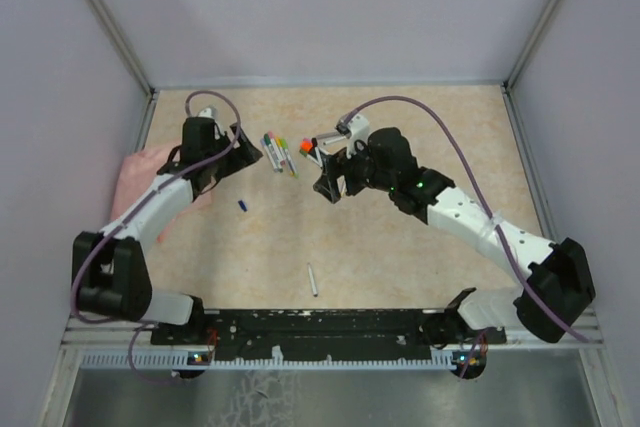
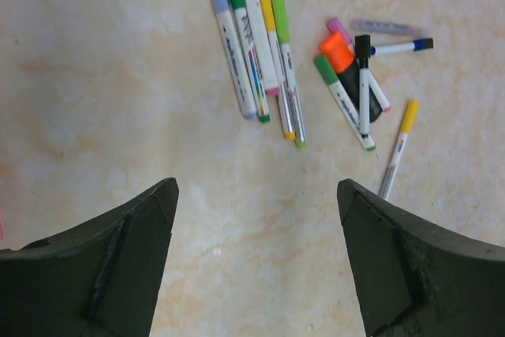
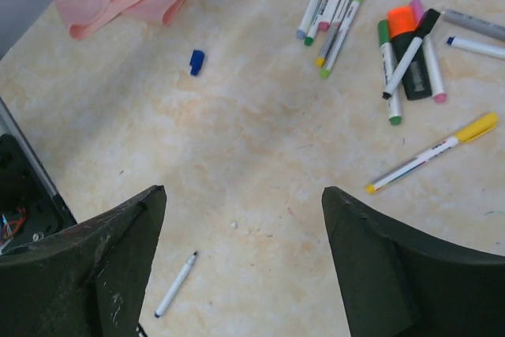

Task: Open the pen caps
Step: Pick up the pen from the center of the board.

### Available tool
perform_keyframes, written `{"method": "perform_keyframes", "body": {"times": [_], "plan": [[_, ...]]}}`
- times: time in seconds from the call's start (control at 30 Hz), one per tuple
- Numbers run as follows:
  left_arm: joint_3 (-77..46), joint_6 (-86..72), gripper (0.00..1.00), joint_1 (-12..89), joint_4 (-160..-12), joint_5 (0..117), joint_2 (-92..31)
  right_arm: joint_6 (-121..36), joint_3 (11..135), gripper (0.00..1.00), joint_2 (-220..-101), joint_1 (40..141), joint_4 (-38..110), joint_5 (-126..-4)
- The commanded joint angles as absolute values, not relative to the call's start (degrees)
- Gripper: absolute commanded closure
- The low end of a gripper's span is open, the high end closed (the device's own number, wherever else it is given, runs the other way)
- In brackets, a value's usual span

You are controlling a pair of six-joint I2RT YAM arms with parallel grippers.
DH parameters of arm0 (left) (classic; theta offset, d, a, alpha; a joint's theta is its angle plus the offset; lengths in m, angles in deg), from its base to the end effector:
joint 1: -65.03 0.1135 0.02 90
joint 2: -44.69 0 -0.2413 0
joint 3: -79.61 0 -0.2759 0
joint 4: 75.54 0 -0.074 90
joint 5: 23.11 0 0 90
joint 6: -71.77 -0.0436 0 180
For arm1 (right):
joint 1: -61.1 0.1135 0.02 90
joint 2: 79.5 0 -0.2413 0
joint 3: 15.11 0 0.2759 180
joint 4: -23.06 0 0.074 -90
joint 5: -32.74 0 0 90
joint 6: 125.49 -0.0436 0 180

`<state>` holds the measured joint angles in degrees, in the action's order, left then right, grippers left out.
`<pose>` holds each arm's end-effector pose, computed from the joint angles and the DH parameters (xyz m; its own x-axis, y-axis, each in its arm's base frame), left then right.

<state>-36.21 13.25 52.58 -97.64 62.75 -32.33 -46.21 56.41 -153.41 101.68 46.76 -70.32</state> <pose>0.3226 -0.0745 0.2200 -0.6194 -0.3966 -0.6775 -0.0594 0.8842 -0.4633 0.2468 0.2244 0.2826 -0.4747 -0.1680 -0.8639 -0.7119 0.6504 0.2647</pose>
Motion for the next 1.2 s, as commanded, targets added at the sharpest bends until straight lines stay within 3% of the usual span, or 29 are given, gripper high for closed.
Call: {"method": "perform_keyframes", "body": {"times": [0.0, 0.2, 0.3, 0.43, 0.73, 1.17], "plan": [[-26.5, 9.3, 0.17, 53.8, -100.1, 62.9, -42.6, -49.2, 57.4, 0.19, -154.1, 98.7, 43.3, -68.9], [-9.8, 8.2, 0.28, 53.9, -114.7, 69.1, -58.2, -55.5, 53.3, 0.2, -156.1, 93.2, 36.9, -74.3], [-5.1, 7.0, 0.45, 53.9, -116.7, 70.7, -63.1, -57.2, 52.1, 0.2, -158.5, 91.2, 33.4, -75.8], [0.3, 5.3, 0.5, 53.7, -118.3, 71.5, -68.0, -59.0, 53.1, 0.22, -163.0, 90.5, 30.4, -76.8], [7.8, 3.7, 0.47, 53.3, -121.5, 68.7, -74.7, -63.6, 54.6, 0.29, -170.6, 90.5, 23.1, -79.9], [15.8, 5.0, 0.45, 49.8, -125.4, 73.0, -81.9, -62.1, 56.2, 0.3, -171.5, 90.5, 25.9, -80.2]]}}
